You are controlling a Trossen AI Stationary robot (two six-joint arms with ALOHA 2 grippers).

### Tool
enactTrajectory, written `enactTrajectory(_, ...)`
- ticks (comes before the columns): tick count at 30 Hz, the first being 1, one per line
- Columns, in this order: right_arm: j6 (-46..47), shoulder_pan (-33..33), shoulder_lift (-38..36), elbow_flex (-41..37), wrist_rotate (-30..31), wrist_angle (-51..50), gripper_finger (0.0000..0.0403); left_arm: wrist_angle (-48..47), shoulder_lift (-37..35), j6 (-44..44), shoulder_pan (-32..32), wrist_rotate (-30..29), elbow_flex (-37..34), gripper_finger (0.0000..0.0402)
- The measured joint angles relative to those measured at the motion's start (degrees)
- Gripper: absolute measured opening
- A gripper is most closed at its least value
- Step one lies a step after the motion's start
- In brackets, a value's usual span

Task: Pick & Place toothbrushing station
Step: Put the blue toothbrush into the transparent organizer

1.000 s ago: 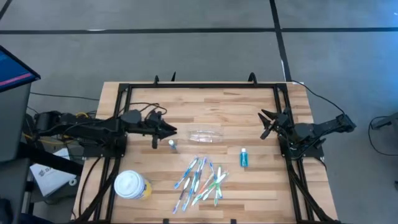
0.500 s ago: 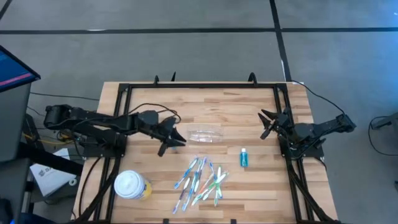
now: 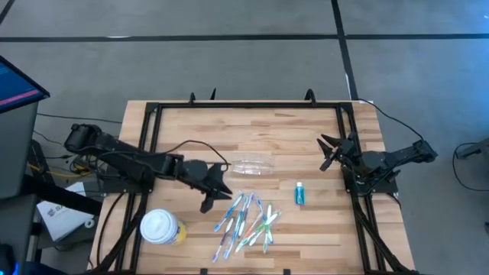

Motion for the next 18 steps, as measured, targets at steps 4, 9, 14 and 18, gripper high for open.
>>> enactTrajectory(4,0.0,0.0,-0.01,0.0,0.02,0.04,0.0101,-5.16,3.1,-6.26,-1.23,-1.64,3.17,0.0085)
enactTrajectory(9,0.0,0.01,-0.01,0.0,0.02,-0.01,0.0101,-8.56,6.56,-11.43,-2.4,-1.66,5.51,0.0085)
enactTrajectory(14,0.0,0.0,0.01,0.0,0.01,-0.02,0.0101,-8.76,8.97,-15.17,-3.81,-1.45,6.17,0.0085)
enactTrajectory(18,0.0,0.0,-0.02,0.0,0.02,0.02,0.0101,-8.79,10.39,-18.64,-4.97,-1.43,6.22,0.0085)
